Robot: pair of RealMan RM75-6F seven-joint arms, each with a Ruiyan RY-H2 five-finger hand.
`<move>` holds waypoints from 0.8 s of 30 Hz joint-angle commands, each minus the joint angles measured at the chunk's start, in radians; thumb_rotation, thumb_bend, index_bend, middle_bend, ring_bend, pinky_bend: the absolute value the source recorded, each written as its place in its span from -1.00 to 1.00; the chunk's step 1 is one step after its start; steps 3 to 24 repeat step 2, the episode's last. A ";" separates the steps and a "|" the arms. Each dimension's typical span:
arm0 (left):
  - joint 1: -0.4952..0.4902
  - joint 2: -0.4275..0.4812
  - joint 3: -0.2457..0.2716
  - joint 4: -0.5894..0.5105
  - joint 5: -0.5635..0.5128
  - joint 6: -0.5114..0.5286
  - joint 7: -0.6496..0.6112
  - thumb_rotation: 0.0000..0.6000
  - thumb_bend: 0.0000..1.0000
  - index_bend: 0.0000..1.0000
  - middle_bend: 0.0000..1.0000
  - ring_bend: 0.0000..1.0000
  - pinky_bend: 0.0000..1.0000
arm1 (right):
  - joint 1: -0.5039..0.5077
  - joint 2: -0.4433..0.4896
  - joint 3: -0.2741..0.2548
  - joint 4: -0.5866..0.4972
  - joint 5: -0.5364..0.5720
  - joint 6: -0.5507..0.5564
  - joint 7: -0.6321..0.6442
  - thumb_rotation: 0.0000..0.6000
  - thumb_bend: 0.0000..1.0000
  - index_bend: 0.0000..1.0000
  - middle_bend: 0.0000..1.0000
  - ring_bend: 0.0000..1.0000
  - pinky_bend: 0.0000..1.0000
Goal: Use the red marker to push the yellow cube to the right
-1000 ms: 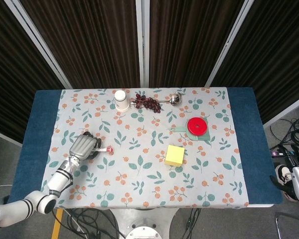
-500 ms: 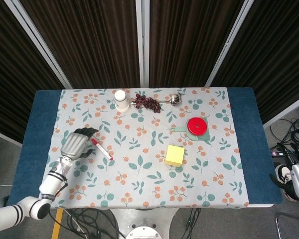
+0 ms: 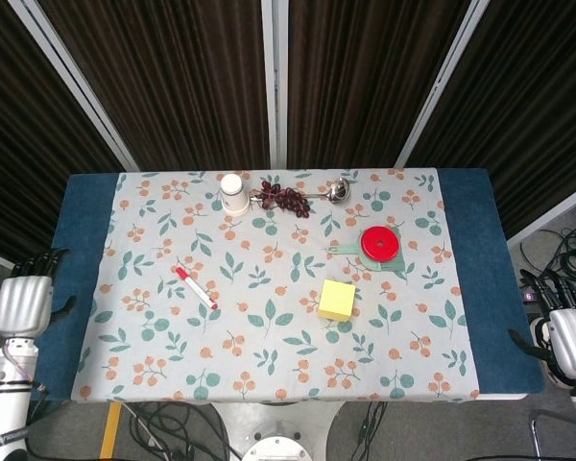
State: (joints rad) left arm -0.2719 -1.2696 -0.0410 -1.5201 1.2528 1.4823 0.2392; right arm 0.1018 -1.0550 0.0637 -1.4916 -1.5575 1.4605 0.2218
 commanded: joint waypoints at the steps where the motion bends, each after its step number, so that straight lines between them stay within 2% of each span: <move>1: 0.060 0.028 0.032 -0.064 0.031 0.068 0.032 1.00 -0.43 -0.55 -0.42 -0.58 -0.52 | 0.001 -0.003 -0.001 -0.018 -0.003 0.004 -0.020 1.00 -0.75 -0.85 -0.60 -0.96 -0.79; 24: 0.070 0.032 0.036 -0.075 0.035 0.077 0.038 1.00 -0.43 -0.55 -0.42 -0.58 -0.52 | -0.001 -0.004 -0.002 -0.025 -0.004 0.009 -0.029 1.00 -0.75 -0.85 -0.60 -0.96 -0.79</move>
